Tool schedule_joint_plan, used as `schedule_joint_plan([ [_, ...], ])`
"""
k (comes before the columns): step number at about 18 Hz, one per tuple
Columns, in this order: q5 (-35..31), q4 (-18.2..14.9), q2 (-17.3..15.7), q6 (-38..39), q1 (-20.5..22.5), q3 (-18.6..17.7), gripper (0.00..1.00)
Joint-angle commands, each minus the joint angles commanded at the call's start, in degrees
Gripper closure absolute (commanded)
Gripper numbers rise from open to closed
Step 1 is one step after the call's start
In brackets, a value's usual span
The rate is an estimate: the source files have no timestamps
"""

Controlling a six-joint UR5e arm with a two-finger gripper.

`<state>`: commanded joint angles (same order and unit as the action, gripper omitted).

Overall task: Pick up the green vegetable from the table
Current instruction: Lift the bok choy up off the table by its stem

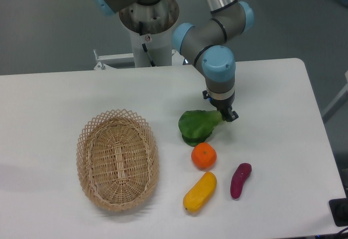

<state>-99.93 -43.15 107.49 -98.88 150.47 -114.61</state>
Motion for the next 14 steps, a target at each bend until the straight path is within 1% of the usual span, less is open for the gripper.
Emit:
schedule_joint_plan([
  [1, 0.1, -0.2, -0.2, -0.8, 0.3, 0.2, 0.64],
  [6, 0.9, -1.2, -3.2, -5.4, 2.5, 0.8, 0.64],
  [7, 1.5, -2.7, -3.8, -6.1, 2.9, 1.5, 0.64],
  [8, 2.8, -4.9, -4.2, -6.7, 3.1, 2.7, 0.64],
  [14, 12.0, -20.0, -7.3, -5.5, 5.8, 12.7, 0.64],
])
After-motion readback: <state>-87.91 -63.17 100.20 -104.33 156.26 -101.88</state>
